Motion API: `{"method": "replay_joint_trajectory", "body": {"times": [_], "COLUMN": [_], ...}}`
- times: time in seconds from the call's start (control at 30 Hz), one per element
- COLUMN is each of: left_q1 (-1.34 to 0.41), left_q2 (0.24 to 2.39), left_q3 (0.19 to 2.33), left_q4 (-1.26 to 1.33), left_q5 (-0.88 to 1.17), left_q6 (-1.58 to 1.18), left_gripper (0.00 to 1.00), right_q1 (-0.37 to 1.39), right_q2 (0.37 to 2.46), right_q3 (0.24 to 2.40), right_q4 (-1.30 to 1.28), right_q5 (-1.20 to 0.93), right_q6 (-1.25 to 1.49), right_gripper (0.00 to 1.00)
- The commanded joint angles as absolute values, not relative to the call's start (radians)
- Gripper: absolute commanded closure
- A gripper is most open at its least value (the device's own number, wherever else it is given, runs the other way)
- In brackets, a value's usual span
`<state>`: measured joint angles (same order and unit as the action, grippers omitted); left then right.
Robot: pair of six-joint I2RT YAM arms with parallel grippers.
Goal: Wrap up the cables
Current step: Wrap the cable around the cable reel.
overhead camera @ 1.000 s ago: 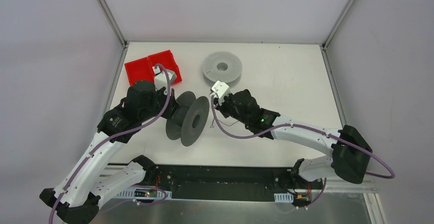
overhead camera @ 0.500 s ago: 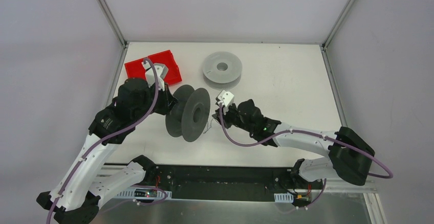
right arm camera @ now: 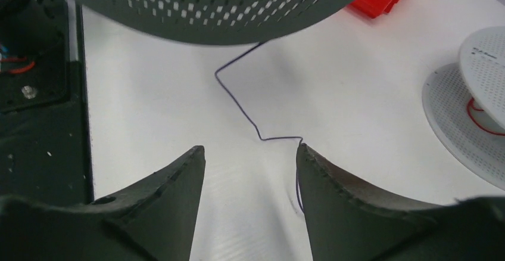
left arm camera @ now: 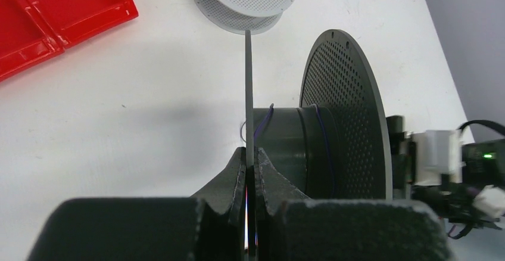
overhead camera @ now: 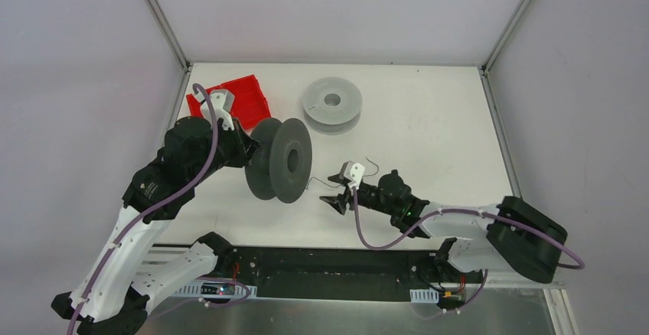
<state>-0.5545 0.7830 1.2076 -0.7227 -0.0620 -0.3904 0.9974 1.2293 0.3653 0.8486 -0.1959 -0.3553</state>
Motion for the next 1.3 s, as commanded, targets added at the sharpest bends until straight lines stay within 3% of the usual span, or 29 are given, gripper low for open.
{"method": "replay_joint_trajectory", "body": {"times": [0.0,0.6,0.7,0.83,0.93,1.1,1.27], "left_q1": [-0.545,-0.544,-0.544,-0.543,-0.543,-0.543,-0.543], "left_q2": [0.757,0.749,0.738,0.710,0.708,0.752,0.799], "left_q3": [1.277,1.288,1.274,1.221,1.198,1.164,1.122], "left_q4": [-0.647,-0.600,-0.565,-0.467,-0.392,-0.294,-0.284], "left_q5": [-0.052,-0.049,-0.068,-0.094,-0.142,-0.153,-0.204], "left_q6": [-0.503,-0.577,-0.598,-0.649,-0.648,-0.607,-0.551], "left_gripper": [1.00,1.00,1.00,1.00,1.00,1.00,1.00], "right_q1": [0.997,0.998,1.008,1.039,1.082,1.204,1.218], "right_q2": [1.361,1.788,1.834,1.825,1.776,1.631,1.521], "right_q3": [0.345,0.590,0.597,0.590,0.559,0.582,0.625], "right_q4": [1.172,1.299,1.335,1.329,1.295,1.026,0.846], "right_q5": [-0.285,-0.377,-0.343,-0.250,-0.179,0.059,0.188], "right_q6": [-0.525,-0.540,-0.487,-0.392,-0.304,-0.298,-0.231], "right_gripper": [0.39,0.37,0.45,0.85,0.99,1.00,1.00]}}
